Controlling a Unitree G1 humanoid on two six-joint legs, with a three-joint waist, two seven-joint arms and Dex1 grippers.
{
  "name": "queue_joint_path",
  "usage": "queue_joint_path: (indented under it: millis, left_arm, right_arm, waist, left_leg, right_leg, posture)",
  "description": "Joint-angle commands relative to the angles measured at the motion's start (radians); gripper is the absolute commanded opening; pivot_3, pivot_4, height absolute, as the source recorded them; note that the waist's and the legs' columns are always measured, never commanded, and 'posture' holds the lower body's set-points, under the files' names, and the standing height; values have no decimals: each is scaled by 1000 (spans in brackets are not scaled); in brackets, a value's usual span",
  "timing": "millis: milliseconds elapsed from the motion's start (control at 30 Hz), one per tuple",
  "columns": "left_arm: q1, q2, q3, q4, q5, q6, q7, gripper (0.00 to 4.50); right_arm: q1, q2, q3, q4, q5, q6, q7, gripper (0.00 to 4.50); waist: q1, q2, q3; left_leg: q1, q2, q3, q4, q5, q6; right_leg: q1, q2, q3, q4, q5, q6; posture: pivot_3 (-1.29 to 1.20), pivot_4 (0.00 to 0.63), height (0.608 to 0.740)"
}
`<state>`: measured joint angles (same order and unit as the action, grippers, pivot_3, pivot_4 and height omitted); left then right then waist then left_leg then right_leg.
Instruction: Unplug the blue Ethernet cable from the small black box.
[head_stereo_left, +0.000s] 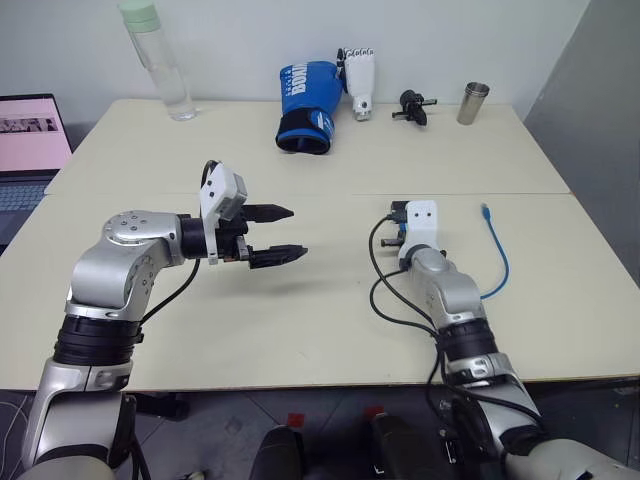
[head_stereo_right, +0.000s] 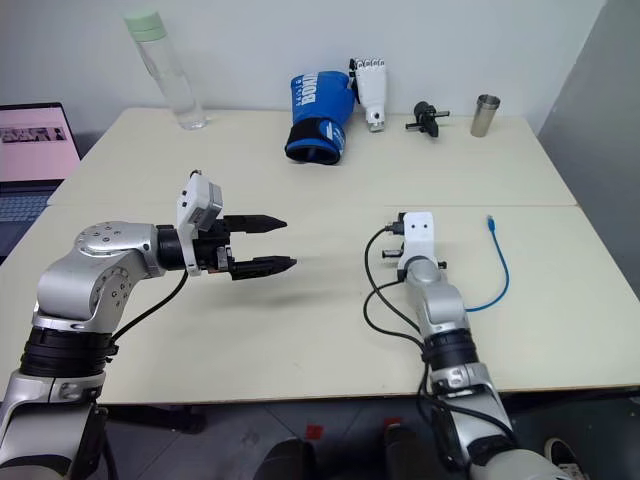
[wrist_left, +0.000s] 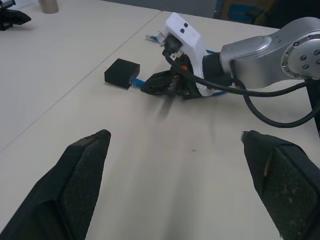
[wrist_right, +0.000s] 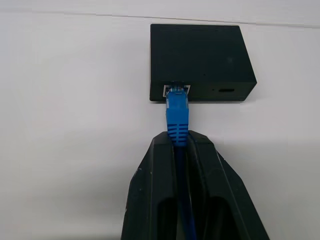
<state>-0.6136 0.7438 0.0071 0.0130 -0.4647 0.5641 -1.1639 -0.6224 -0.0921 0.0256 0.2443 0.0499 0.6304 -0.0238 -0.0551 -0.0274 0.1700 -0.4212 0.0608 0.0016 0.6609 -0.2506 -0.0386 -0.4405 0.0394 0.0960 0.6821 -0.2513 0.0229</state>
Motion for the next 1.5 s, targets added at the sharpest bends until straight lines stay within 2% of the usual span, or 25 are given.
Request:
queue_joint_path:
  millis: [33, 167, 233, 333, 400, 533, 800, 1067, 1233, 1433, 1500]
  left_arm:
    - [-10, 20, 32, -13, -14, 4, 0, 4500]
    - [-30, 18, 37, 21, -18, 11, -1, 4500]
    - [-40, 20, 34, 47, -11, 2, -13, 4500]
    - [-66, 14, 40, 79, -21, 12, -20, 4500]
    - [-88, 5, 47, 98, -35, 28, -15, 4500]
    - [-112, -31, 52, 76, -95, 89, -18, 4500]
    - [-124, -114, 17, 65, -83, 64, 1, 4500]
    - [-187, -196, 1, 110, -66, 22, 13, 4500]
    - [-219, -251, -21, 159, -44, -25, 11, 4500]
    - [-224, -269, -52, 188, -20, -69, -21, 4500]
    - [-227, -269, -53, 204, -13, -80, -27, 4117]
  right_arm:
    - [49, -161, 18, -237, 44, 7, 231, 54]
    - [98, -427, 47, -349, 83, -96, 554, 54]
    - [115, -557, 53, -320, 61, -264, 697, 54]
    - [108, -652, 74, -224, 10, -511, 792, 54]
    - [91, -677, 89, -147, -27, -654, 819, 54]
    - [6, -673, 143, 69, -177, -1063, 749, 54]
    - [-106, -587, 193, 193, -364, -1345, 565, 54]
    - [-105, -563, 213, 156, -474, -1434, 471, 54]
    - [-98, -552, 214, 126, -484, -1443, 449, 54]
    - [-84, -557, 204, 77, -461, -1440, 454, 54]
    - [-80, -559, 202, 67, -459, -1435, 454, 54]
  waist:
    - [5, 0, 0]
    - [8, 1, 0]
    - [8, 1, 0]
    - [7, 0, 0]
    - [5, 0, 1]
    - [2, 0, 1]
    - [2, 0, 1]
    - [21, 0, 1]
    - [23, 0, 1]
    - [23, 0, 1]
    - [23, 0, 1]
  left_leg:
    - [0, 0, 0, 0, 0, 0]
    - [0, -1, 0, 1, 0, 0]
    - [1, 0, 0, 0, 0, 0]
    - [1, 0, 1, 0, -1, 1]
    - [2, 0, 1, 1, -1, 2]
    - [2, 0, 2, 1, -1, 2]
    - [2, 0, 2, 1, -1, 1]
    - [2, -1, 2, 2, 0, 0]
    - [2, -1, 2, 2, 1, -2]
    - [2, -1, 2, 2, 1, -2]
    - [2, -1, 2, 2, 1, -2]
  right_leg:
    - [0, 0, 0, 0, 0, 0]
    - [0, -1, 0, -1, 0, 0]
    - [1, 0, 0, 0, 0, 0]
    - [1, 1, 0, -1, 0, 1]
    - [1, 1, 1, -1, 0, 0]
    - [1, 1, 1, 0, 0, 0]
    - [1, 0, 2, 0, 0, 0]
    - [2, -1, 2, 0, 0, 0]
    - [2, -1, 2, 0, 0, 0]
    - [2, -1, 2, 1, 0, 0]
    - [2, -1, 2, 1, 0, 0]
  posture:
    - [0, 150, 740]
    - [0, 150, 740]
    - [0, 150, 740]
    - [0, 150, 740]
    - [0, 150, 740]
    - [0, 150, 740]
    - [0, 150, 740]
    - [0, 150, 740]
    - [0, 150, 740]
    - [0, 150, 740]
    - [0, 150, 740]
